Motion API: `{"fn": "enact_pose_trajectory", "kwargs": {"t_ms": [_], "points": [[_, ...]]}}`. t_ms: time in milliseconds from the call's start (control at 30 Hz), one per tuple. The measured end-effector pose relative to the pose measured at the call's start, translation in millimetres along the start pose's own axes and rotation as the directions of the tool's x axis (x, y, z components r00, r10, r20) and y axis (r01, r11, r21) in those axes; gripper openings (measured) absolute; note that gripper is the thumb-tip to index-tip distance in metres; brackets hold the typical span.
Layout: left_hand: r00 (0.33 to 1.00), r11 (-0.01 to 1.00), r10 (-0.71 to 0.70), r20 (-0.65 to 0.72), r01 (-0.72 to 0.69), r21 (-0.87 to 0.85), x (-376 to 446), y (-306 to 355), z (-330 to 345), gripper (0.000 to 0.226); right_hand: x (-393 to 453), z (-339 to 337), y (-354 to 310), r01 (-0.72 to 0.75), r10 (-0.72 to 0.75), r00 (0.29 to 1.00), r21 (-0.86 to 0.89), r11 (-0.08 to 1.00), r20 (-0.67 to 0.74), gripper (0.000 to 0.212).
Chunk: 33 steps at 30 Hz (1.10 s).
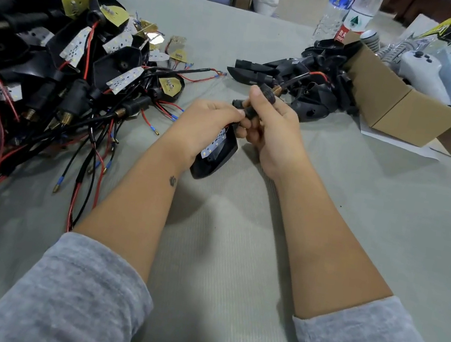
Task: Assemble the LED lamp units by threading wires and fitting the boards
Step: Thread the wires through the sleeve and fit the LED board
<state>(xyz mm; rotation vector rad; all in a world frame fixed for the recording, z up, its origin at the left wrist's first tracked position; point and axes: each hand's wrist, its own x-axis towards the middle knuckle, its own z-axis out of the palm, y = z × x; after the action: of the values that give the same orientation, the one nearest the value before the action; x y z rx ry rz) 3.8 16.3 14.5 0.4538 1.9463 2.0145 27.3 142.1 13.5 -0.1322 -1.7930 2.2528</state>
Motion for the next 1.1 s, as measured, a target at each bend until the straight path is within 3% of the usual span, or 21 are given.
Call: {"fn": "enact_pose_trajectory", "kwargs": {"t_ms": [200,367,600,833,1100], "points": [[0.997,0.986,-0.059,-0.04,0.052,-0.161,2.6,2.3,-2.1,0.014,0.7,-2.6,-3.8,-0.006,0.03,0.984,0.138,0.99,-0.175,0.022],[0.998,0.996,-0.043,-0.044,0.04,-0.075,-0.6,5.7,-1.2,0.01,2.2,-7.4,-5.3,0.015,0.042,0.97,0.23,0.973,-0.24,0.024],[0.995,0.996,-0.012,-0.096,0.003,-0.091,-1.4,4.3,-2.6,0.015,2.7,-3.4,-1.6,-0.016,0.03,0.987,0.093,0.996,-0.159,0.024],[0.995,0.994,0.015,-0.095,-0.025,-0.109,-2.4,4.4,-0.4,0.016,3.0,-5.5,-0.5,-0.019,0.032,0.994,0.12,0.993,-0.1,0.022],[0.987,0.981,-0.036,-0.155,0.005,-0.195,-0.5,4.6,-1.2,0.014,2.4,-3.9,-0.8,0.028,-0.002,0.985,0.15,0.988,-0.171,0.018]]}}
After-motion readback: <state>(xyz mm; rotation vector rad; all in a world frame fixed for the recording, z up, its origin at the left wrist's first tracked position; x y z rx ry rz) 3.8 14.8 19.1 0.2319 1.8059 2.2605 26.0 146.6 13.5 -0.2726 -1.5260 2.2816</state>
